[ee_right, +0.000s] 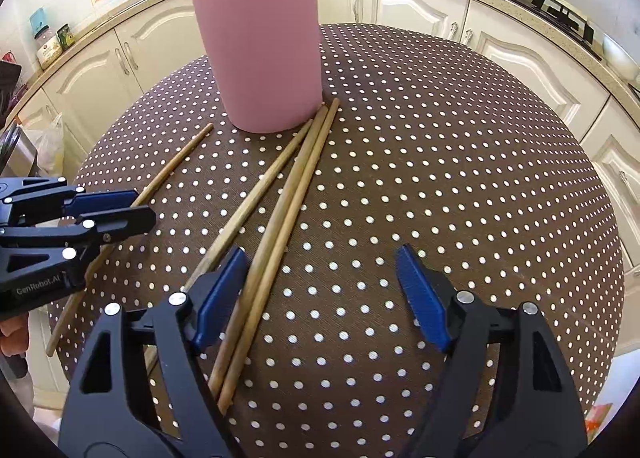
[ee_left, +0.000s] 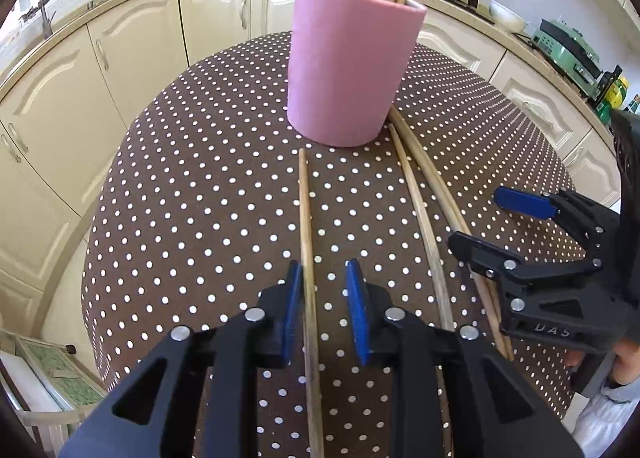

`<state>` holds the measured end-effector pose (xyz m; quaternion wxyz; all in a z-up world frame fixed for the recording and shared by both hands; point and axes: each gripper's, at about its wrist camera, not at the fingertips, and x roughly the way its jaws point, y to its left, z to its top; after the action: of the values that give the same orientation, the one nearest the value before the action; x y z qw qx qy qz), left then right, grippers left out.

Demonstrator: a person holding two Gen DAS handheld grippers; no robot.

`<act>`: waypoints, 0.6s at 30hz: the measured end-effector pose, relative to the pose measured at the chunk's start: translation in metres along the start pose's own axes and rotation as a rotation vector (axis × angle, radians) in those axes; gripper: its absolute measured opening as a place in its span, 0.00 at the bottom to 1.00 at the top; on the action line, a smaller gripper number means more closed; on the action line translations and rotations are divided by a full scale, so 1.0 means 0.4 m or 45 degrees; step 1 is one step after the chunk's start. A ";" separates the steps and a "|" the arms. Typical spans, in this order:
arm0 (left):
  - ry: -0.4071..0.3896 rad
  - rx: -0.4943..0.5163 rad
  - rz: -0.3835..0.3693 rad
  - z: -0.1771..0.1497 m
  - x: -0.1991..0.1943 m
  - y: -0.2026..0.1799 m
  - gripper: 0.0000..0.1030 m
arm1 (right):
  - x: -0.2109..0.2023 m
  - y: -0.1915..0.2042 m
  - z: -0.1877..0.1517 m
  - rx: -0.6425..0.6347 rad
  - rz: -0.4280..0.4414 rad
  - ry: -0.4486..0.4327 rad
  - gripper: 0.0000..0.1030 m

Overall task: Organize utensils
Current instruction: 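Grasp a chopstick with the left tool, then hold the chopstick with the left tool while the right tool grasps another chopstick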

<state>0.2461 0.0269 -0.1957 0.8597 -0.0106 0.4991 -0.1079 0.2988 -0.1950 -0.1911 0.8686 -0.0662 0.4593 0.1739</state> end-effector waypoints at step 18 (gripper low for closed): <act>0.038 -0.118 -0.151 -0.008 0.001 0.064 0.06 | -0.048 -0.094 0.025 0.175 0.140 0.054 0.73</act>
<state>0.2482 0.0523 -0.2010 0.8428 -0.0785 0.5150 -0.1357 0.3102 -0.2319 -0.1711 0.8504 0.0151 0.4912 0.1879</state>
